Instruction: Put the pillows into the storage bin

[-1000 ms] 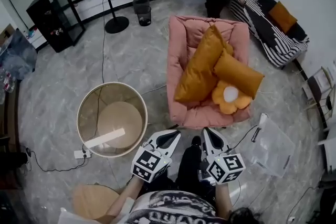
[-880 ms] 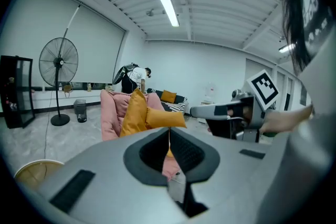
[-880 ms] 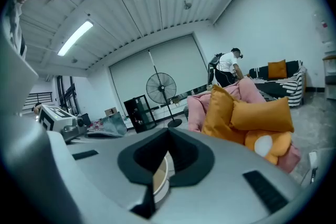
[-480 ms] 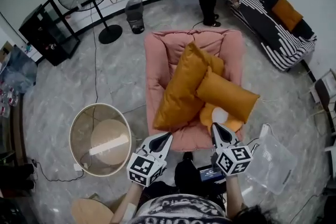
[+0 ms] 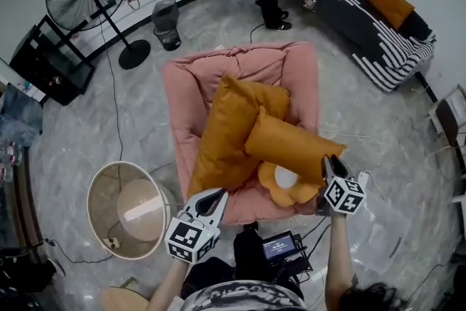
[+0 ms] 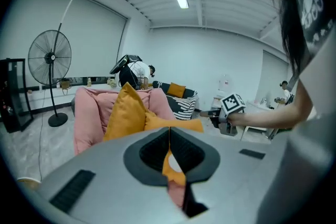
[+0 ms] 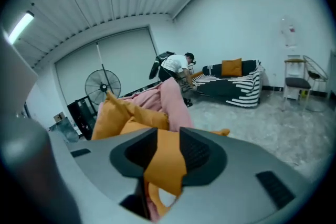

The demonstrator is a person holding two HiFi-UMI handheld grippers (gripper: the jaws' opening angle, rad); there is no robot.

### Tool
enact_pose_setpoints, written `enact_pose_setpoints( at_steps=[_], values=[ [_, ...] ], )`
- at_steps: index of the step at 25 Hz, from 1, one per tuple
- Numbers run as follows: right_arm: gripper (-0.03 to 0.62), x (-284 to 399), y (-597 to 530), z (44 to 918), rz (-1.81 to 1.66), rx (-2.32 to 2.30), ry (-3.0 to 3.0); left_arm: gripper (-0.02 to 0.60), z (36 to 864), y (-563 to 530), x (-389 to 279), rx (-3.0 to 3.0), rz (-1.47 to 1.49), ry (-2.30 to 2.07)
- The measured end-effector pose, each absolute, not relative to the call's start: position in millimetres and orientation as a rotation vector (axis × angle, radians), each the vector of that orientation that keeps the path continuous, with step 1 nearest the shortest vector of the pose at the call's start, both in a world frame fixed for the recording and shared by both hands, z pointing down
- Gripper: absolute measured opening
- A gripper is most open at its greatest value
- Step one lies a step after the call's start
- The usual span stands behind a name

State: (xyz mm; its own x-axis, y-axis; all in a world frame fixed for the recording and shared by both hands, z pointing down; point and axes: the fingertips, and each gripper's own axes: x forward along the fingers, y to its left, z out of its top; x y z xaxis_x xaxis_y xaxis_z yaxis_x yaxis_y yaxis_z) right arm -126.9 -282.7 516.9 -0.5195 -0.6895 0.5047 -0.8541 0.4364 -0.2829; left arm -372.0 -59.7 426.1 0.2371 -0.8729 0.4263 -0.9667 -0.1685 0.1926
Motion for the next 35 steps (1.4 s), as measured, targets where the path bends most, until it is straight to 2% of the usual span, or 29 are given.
enact_pose_setpoints(
  at_steps=[1,6,11,13,15,21,29,35],
  values=[
    [0.154,-115,-298,527,0.762,1.365,-2.349,0.012,427,-65,-371,2.099,0.313,-1.681],
    [0.287,-73,-357,576,0.975,1.516,-2.188,0.012,426,-76,-365,2.092,0.359,-1.668],
    [0.310,-64,-375,616,1.303,1.613,-2.119,0.012,439,-63,-367,2.049,0.442,-1.663],
    [0.222,-67,-372,614,1.424,1.620,-2.151,0.012,445,-58,-368,2.039,0.456,-1.656],
    [0.171,-70,-360,605,1.421,1.636,-2.169,0.012,445,-53,-370,2.049,0.465,-1.642],
    [0.090,-72,-309,547,1.295,1.695,-2.305,0.012,440,-50,-363,2.152,0.442,-1.573],
    [0.040,-95,-214,448,0.941,1.710,-2.444,0.012,429,-26,-343,2.330,0.399,-1.416],
    [0.031,-64,-153,389,0.805,1.886,-2.454,0.012,432,-12,-323,2.448,0.375,-1.257]
  ],
)
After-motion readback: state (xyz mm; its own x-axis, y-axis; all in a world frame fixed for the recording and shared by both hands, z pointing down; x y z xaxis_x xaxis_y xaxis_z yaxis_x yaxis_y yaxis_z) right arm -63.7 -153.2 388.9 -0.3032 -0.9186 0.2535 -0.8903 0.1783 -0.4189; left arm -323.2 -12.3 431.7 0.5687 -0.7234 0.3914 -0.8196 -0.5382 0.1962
